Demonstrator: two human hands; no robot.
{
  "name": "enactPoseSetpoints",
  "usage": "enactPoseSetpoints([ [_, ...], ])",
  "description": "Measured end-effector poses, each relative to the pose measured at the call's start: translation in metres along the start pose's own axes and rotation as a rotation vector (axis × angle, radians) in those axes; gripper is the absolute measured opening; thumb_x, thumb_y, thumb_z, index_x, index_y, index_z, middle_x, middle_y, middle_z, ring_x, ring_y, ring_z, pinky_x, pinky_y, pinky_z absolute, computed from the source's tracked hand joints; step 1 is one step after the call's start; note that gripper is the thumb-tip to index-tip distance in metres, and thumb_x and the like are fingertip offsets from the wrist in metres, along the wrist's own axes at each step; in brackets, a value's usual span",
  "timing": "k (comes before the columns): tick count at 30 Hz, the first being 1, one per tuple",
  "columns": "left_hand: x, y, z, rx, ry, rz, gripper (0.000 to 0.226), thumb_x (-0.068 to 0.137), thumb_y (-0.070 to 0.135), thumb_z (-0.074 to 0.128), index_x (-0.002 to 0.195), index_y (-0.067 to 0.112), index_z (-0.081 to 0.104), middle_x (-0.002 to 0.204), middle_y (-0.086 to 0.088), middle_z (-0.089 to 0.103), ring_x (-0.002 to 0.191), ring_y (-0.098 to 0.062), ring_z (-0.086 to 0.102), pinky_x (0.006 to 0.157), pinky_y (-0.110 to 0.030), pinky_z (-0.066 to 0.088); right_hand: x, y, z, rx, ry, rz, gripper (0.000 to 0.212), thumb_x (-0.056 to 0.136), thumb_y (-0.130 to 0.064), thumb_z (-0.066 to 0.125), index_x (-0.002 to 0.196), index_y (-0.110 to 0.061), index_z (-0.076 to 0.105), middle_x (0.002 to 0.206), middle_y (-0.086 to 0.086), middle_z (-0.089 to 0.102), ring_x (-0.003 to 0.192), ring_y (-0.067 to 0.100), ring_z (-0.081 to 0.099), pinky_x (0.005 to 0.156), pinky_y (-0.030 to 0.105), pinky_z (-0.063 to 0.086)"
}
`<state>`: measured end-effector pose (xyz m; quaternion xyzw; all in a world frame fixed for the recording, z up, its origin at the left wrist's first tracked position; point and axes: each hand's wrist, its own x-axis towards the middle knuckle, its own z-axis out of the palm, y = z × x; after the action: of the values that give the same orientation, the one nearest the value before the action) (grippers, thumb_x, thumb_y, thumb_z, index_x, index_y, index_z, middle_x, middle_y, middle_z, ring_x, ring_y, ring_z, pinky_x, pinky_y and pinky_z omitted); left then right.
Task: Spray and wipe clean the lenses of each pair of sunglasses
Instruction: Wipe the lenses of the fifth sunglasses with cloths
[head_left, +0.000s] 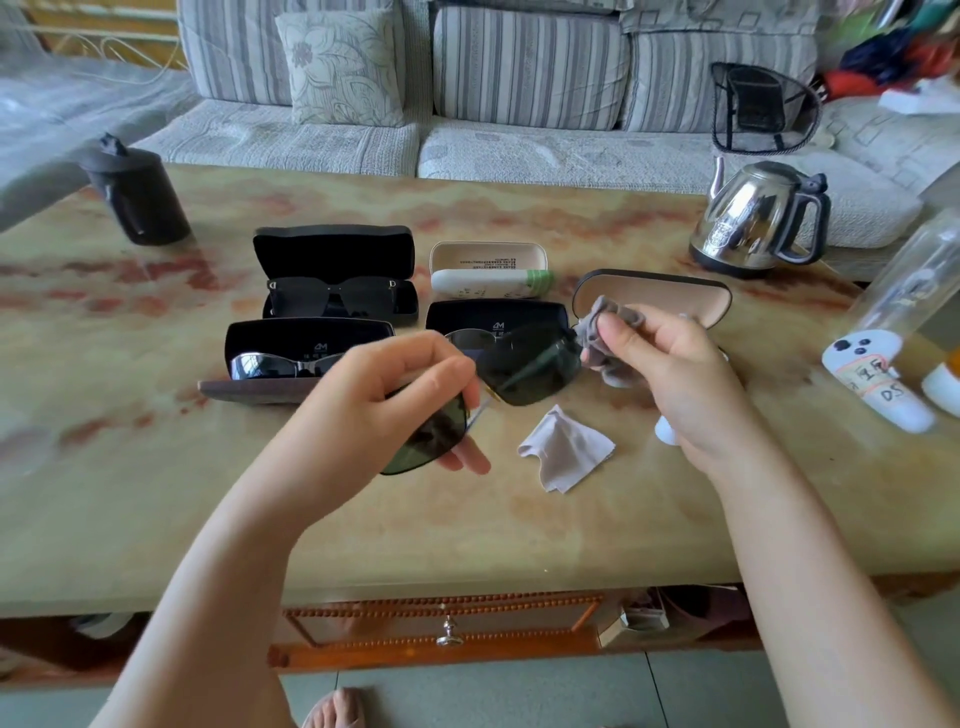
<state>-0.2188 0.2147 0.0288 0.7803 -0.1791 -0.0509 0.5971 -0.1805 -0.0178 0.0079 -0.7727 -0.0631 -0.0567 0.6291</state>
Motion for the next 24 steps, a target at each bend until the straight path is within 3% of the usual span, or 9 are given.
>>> enactPoseSetpoints([
  [2,0.000,0.001,0.001,-0.039,0.066,-0.004,0.027,0.097,0.017,0.047,0.083,-0.003,0.060,0.071,-0.016,0.069,0.060,-0.022,0.072,0.060,-0.026,0.058,-0.002,0.007,0.002,-0.179,0.020,0.035,0.018,0.098,-0.018,0.055,0.083,-0.019,0.066,0.071,-0.015,0.070,0.073,-0.002,0.066,0.068,0.015,0.046],
  [4,0.001,0.001,0.004,-0.064,0.106,-0.015,0.027,0.097,0.017,0.048,0.082,-0.001,0.060,0.071,-0.016,0.070,0.061,-0.022,0.072,0.058,-0.024,0.057,-0.005,0.018,0.007,-0.418,0.022,0.063,0.014,0.094,-0.020,0.061,0.082,-0.020,0.067,0.078,-0.007,0.072,0.080,0.009,0.067,0.073,0.024,0.047],
  [7,0.000,0.000,0.011,-0.118,0.135,-0.047,0.025,0.097,0.017,0.048,0.084,0.000,0.062,0.068,-0.014,0.072,0.063,-0.021,0.073,0.059,-0.024,0.057,-0.009,0.026,0.013,-0.789,0.062,0.038,0.014,0.093,-0.016,0.058,0.083,-0.010,0.065,0.079,0.006,0.067,0.079,0.022,0.059,0.071,0.030,0.033],
  [10,0.000,-0.001,0.014,-0.179,0.175,-0.104,0.024,0.096,0.020,0.051,0.083,0.008,0.068,0.071,-0.008,0.075,0.070,-0.022,0.074,0.069,-0.032,0.058,-0.010,0.029,0.013,-0.995,0.162,0.044,0.012,0.092,-0.011,0.055,0.086,-0.009,0.065,0.081,0.004,0.067,0.078,0.021,0.056,0.078,0.030,0.031],
  [12,0.001,-0.003,0.014,-0.213,0.189,-0.141,0.024,0.095,0.024,0.053,0.085,0.013,0.072,0.077,-0.005,0.076,0.077,-0.019,0.073,0.075,-0.039,0.056,-0.009,0.029,0.015,-1.013,0.251,0.060,0.005,0.091,-0.011,0.059,0.094,-0.012,0.064,0.086,0.000,0.067,0.079,0.020,0.056,0.073,0.029,0.030],
  [14,0.002,-0.004,0.014,-0.237,0.209,-0.158,0.024,0.094,0.025,0.054,0.085,0.017,0.075,0.081,-0.002,0.076,0.079,-0.014,0.072,0.068,-0.029,0.054,-0.008,0.028,0.018,-1.019,0.289,0.064,0.018,0.091,-0.012,0.062,0.109,-0.011,0.060,0.100,0.002,0.066,0.092,0.023,0.058,0.067,0.026,0.023],
  [19,0.003,-0.006,0.013,-0.306,0.257,-0.183,0.026,0.093,0.024,0.056,0.080,0.020,0.078,0.079,0.002,0.072,0.078,-0.009,0.068,0.061,-0.019,0.053,-0.010,0.027,0.023,-1.111,0.195,0.057,0.042,0.093,-0.008,0.057,0.135,-0.008,0.048,0.134,0.009,0.053,0.124,0.025,0.047,0.096,0.028,0.032],
  [22,0.004,-0.007,0.013,-0.316,0.268,-0.182,0.025,0.092,0.025,0.056,0.081,0.020,0.078,0.079,0.004,0.072,0.077,-0.007,0.067,0.061,-0.016,0.051,-0.017,0.023,0.031,-0.911,0.145,0.021,0.025,0.091,-0.020,0.063,0.116,-0.019,0.065,0.108,-0.001,0.065,0.107,0.018,0.056,0.082,0.029,0.039],
  [24,0.004,-0.008,0.013,-0.309,0.275,-0.184,0.024,0.093,0.025,0.057,0.082,0.020,0.078,0.080,0.005,0.073,0.077,-0.006,0.067,0.062,-0.015,0.051,-0.025,0.022,0.038,-0.917,0.047,0.068,0.018,0.088,-0.036,0.066,0.101,-0.024,0.067,0.093,-0.008,0.061,0.095,0.012,0.056,0.070,0.028,0.035],
])
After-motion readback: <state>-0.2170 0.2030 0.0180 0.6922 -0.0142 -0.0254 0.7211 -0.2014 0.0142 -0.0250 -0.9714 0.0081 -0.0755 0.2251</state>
